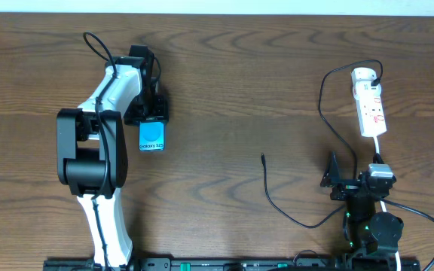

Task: Plug charger to phone and switch on socket
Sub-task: 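Close the left gripper on the phone's top end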

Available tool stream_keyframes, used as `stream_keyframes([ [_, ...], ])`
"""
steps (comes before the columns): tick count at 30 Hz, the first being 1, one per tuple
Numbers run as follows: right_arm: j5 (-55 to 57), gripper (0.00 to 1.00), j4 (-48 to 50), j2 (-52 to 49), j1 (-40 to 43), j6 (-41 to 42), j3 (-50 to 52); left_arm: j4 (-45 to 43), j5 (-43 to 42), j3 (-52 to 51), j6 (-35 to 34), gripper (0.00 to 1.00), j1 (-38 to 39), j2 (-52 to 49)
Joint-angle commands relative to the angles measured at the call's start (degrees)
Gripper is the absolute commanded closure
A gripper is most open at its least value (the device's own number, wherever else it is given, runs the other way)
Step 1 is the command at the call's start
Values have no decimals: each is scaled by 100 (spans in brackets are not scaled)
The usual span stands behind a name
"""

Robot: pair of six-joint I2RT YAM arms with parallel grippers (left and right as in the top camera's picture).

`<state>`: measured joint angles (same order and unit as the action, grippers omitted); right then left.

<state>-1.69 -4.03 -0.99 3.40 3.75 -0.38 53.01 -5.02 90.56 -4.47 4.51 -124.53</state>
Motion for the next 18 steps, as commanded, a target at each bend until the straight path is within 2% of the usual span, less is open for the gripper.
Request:
stream_keyframes([
  [1,7,1,-26,28,-50,70,7,-26,-50,-125,11,93,-15,-85],
  [18,7,1,-26,31,-50,70,7,238,-50,157,13,92,-15,-83],
])
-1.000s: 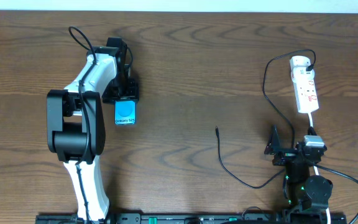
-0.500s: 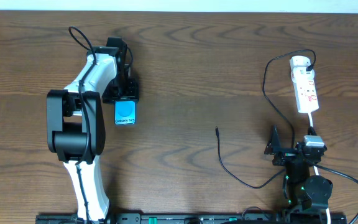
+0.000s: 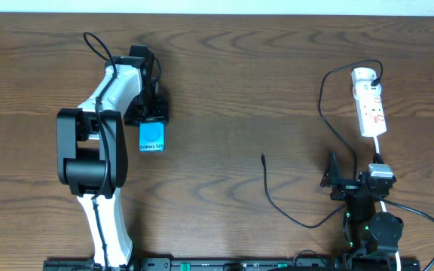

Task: Plug charger to phone and switch on socket
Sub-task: 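Close the left gripper on the phone's top end, then lift the phone with the left gripper and tilt it upright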

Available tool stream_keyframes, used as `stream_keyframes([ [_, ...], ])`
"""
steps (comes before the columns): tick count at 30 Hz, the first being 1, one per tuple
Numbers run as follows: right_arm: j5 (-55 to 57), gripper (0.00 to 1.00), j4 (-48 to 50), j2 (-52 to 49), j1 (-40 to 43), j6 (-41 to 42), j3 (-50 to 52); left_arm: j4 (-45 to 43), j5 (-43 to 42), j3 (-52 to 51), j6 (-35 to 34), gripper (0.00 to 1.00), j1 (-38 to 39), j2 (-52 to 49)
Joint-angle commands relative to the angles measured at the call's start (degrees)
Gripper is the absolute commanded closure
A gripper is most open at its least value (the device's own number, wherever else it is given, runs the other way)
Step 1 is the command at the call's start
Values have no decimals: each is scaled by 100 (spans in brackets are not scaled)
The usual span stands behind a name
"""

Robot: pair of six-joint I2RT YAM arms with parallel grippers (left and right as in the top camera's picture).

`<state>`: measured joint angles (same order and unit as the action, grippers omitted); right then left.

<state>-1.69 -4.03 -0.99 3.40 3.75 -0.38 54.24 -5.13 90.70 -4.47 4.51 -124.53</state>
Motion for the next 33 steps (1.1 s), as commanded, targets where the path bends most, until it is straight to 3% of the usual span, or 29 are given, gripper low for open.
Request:
stream_keyframes([
  [1,7,1,-26,31,-50,70,7,144,-39,179,13,93,-15,-74],
  [9,7,1,-26,28,-50,70,7,214,-42,203,11,93,-15,227],
  [21,7,1,-26,28,-50,70,7,256,-249,203,-131,93,-15,1460],
  [33,7,1,-26,31,-50,70,7,245,-1880,203,-1515,93,-22,2702],
])
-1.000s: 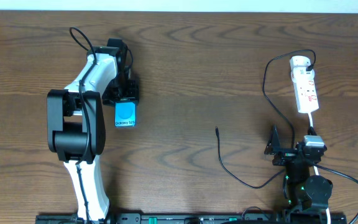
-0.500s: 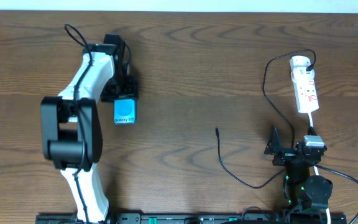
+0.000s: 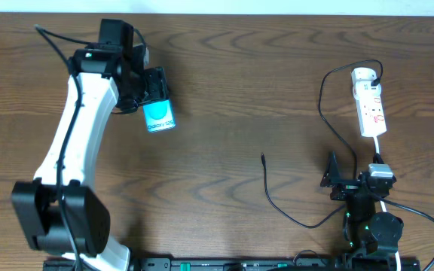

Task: Plug charger to phone and switch on socket
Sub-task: 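Lift the phone with the left gripper and tilt it upright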

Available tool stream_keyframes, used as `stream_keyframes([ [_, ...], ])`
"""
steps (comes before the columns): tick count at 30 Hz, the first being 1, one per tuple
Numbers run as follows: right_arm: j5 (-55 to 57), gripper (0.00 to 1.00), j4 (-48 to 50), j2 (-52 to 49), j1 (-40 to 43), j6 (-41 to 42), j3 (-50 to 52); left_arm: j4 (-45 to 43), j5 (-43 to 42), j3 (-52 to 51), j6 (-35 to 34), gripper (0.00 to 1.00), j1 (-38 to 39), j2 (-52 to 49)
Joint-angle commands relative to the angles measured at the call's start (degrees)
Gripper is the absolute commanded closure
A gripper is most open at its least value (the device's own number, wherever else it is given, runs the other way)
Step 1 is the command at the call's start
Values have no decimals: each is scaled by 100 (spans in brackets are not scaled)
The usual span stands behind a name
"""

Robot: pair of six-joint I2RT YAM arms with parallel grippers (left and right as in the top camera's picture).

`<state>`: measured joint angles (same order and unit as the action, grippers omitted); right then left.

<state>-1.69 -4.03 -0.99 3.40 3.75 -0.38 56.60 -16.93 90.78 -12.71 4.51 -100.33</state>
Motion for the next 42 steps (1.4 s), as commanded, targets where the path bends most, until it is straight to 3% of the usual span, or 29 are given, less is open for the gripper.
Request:
stream_keyframes([
  [1,7,1,-26,31,-50,70,7,11,-863,195,-885,93,-22,323],
  [9,7,1,-26,31,-50,70,7,35,-2468,192,-2955,93,-37,367],
  [21,7,1,-26,28,-50,70,7,33,-5187,192,-5525,93,-520,367],
  [30,7,1,-26,28,-50,70,7,31,-6916,192,-5700,93,-914,367],
  [42,7,1,-26,31,-50,70,7,28,-7311,192,-5637,93,-1040,367],
])
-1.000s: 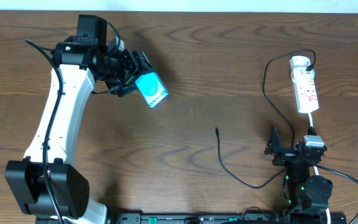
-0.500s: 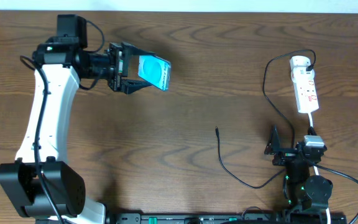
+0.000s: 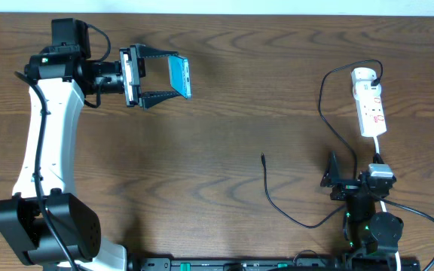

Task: Plug charger to phone and switch on socket
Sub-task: 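Lift the phone with the left gripper and tilt it upright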

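Observation:
My left gripper (image 3: pixel 172 75) points to the right at the back left of the table and is shut on the phone (image 3: pixel 181 77). The blue phone is held off the wood, turned on edge, between the two black fingers (image 3: pixel 157 53). The black charger cable's free plug tip (image 3: pixel 263 157) lies on the table right of centre. The cable (image 3: pixel 300 223) loops forward and then back to the white power strip (image 3: pixel 370 102) at the far right. My right gripper (image 3: pixel 336 179) sits folded at the front right beside the cable; its jaw state is not visible.
A white lead (image 3: pixel 383 203) runs from the power strip down past the right arm's base (image 3: pixel 374 229). The left arm's base (image 3: pixel 44 226) stands at the front left. The bare brown table (image 3: pixel 224 120) lies between phone and plug tip.
The left arm has stretched farther back and its gripper has turned to point right. The phone, then held nearly face-up, is now on edge, higher in the view and further right.
At first my left gripper was closed around the phone lying flat on the table left of centre, and stayed so. Later the phone was held farther back, tilted. Now it stands on edge in the gripper, facing right. The right arm, cable and strip never moved.

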Available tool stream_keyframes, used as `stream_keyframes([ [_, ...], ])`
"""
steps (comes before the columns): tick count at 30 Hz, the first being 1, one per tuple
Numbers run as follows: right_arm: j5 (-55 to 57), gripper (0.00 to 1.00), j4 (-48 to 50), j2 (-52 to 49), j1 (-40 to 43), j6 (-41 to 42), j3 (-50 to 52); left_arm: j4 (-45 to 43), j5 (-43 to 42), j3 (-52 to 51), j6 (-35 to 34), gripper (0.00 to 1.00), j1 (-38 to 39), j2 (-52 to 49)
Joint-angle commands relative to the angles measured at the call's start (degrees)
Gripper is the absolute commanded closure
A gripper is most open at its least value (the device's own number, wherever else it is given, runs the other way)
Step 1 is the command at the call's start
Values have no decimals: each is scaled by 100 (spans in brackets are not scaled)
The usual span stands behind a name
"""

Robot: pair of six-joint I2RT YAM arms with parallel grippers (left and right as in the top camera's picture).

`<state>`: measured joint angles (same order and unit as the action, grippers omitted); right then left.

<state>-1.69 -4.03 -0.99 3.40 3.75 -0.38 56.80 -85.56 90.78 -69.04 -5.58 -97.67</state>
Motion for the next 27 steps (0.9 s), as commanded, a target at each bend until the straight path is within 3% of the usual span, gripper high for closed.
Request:
stream_keyframes([
  [1,7,1,-26,28,-50,70,7,9,-448,192,-4,93,-31,101],
  [10,7,1,-26,28,-50,70,7,4,-437,192,13,93,-31,103],
  [15,7,1,-26,28,-50,70,7,-164,-48,192,372,93,-31,103],
  [21,7,1,-26,28,-50,70,7,-157,1781,192,1241,93,-7,101],
  [27,7,1,-26,28,-50,70,7,369,4242,192,1460,93,173,101],
])
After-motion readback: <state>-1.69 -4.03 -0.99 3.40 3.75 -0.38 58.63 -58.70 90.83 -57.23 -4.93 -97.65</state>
